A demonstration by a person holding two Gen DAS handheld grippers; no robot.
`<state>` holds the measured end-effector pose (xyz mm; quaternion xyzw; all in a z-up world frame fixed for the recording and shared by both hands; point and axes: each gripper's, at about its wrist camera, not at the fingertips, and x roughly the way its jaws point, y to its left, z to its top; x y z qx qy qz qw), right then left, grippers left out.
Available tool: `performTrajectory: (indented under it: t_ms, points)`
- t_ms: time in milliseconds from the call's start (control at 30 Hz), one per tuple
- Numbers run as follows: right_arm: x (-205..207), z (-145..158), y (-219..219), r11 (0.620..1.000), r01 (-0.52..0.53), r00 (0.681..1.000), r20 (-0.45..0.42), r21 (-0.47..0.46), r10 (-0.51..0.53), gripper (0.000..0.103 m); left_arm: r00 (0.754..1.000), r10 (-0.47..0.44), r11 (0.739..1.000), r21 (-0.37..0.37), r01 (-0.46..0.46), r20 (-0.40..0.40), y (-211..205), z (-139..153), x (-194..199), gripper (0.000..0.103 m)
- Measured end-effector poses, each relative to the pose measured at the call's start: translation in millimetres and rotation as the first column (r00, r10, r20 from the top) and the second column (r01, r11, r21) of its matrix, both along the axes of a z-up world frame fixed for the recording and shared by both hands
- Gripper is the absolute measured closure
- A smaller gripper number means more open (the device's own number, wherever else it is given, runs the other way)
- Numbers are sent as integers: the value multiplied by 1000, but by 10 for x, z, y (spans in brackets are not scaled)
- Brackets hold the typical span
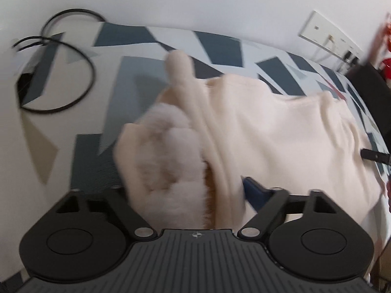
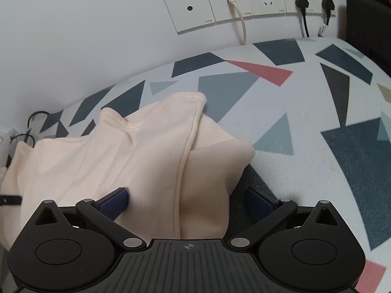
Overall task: Fold clothes
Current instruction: 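Grasp the folded top with the left gripper while the right gripper grasps its other end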
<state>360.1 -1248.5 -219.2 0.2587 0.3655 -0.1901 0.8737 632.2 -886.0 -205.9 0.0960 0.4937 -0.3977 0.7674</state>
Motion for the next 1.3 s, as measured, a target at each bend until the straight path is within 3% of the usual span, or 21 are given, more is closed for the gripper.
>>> performTrajectory:
  t_ms: [167, 233, 300, 333, 400, 467, 567, 667, 800, 967, 1033, 1133, 1167, 1200, 1300]
  points:
    - [118, -20, 14, 1000, -22, 1000, -5, -18, 22, 3, 997, 76, 997, -10, -77, -24, 58, 37, -70, 48]
    - [200, -11, 88, 997, -70, 998, -5, -21, 70, 15, 994, 100, 995, -18, -101, -53, 71, 57, -111, 70]
    - [287, 0, 166, 993, -112, 994, -12, -26, 111, 46, 985, 116, 992, -38, -122, -124, 127, 58, -137, 70]
    - [325, 9, 185, 992, -124, 992, -15, -19, 124, 52, 983, 119, 991, -40, -125, -138, 165, 54, -149, 70]
    - [382, 24, 208, 990, -143, 990, -17, -5, 143, 60, 981, 119, 990, -55, -128, -150, 251, 48, -156, 65]
    - [382, 29, 189, 989, -145, 989, -14, 7, 145, 61, 980, 115, 989, -78, -129, -162, 319, 47, -153, 56]
    - [352, 16, 167, 990, -138, 990, 0, 22, 138, 59, 988, 108, 992, -57, -114, -112, 351, 68, -185, 14]
    - [346, 15, 181, 991, -132, 991, 4, 18, 132, 58, 995, 92, 996, 12, -92, -23, 346, 53, -205, 14]
    - [339, 15, 179, 992, -126, 992, 6, 16, 126, 55, 996, 83, 996, -22, -84, -44, 362, 8, -129, 10]
    - [312, 15, 139, 993, -113, 994, 12, 22, 113, 46, 998, 60, 998, 12, -60, 5, 161, -31, -146, 9]
    - [319, 9, 153, 994, -108, 994, 19, 20, 107, 41, 998, 67, 998, -1, -67, 4, 119, 4, -164, 25]
    - [382, 10, 237, 995, -100, 995, 10, -7, 100, 30, 997, 72, 997, -28, -73, -24, 107, 75, -190, 70]
    - [406, 13, 276, 995, -98, 995, 3, -21, 99, 37, 995, 81, 996, -41, -83, -52, 131, 77, -197, 70]
    - [428, 21, 314, 993, -112, 994, -5, -36, 111, 50, 992, 103, 993, -48, -106, -73, 166, 74, -210, 71]
    - [412, 67, 320, 993, -119, 993, -6, 4, 119, 70, 984, 159, 985, -49, -163, -77, 298, 104, -338, 72]
